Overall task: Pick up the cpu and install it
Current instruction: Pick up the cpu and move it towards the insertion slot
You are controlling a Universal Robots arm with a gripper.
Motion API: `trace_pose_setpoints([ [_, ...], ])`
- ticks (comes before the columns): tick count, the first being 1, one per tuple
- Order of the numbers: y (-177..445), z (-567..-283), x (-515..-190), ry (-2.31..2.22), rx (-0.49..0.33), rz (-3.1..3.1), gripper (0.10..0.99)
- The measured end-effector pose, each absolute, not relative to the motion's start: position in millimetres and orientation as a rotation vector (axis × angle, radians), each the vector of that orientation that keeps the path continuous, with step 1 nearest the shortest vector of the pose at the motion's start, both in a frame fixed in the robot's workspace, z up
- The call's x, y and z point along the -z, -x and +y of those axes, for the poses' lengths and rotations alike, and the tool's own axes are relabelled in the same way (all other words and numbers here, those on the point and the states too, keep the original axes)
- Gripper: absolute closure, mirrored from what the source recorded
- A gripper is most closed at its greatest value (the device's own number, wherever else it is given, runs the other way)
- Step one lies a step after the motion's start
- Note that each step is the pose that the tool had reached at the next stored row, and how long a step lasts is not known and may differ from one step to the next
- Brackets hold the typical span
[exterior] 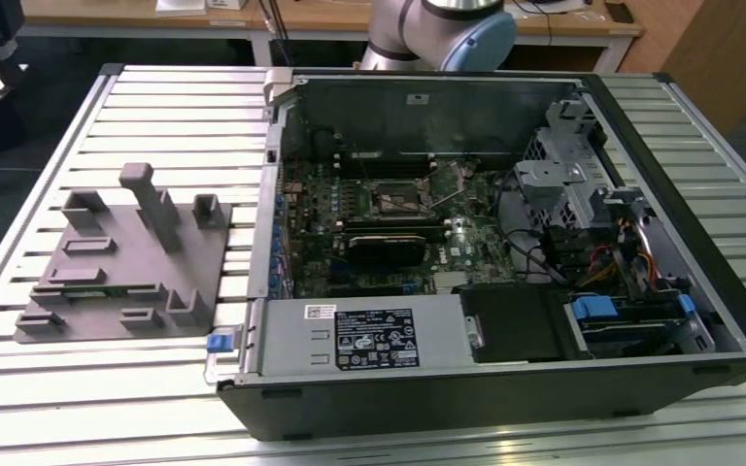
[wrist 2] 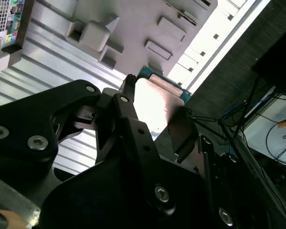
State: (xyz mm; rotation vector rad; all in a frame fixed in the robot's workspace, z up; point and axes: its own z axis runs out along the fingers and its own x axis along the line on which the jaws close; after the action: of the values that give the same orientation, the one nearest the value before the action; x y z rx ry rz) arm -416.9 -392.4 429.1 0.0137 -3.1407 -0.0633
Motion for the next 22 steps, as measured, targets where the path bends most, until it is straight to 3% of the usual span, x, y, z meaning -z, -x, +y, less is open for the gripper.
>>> trace_pose_setpoints([
  [22,369.8,-392.4,-429.1,-0.014,0.063,-3.139,0.557],
])
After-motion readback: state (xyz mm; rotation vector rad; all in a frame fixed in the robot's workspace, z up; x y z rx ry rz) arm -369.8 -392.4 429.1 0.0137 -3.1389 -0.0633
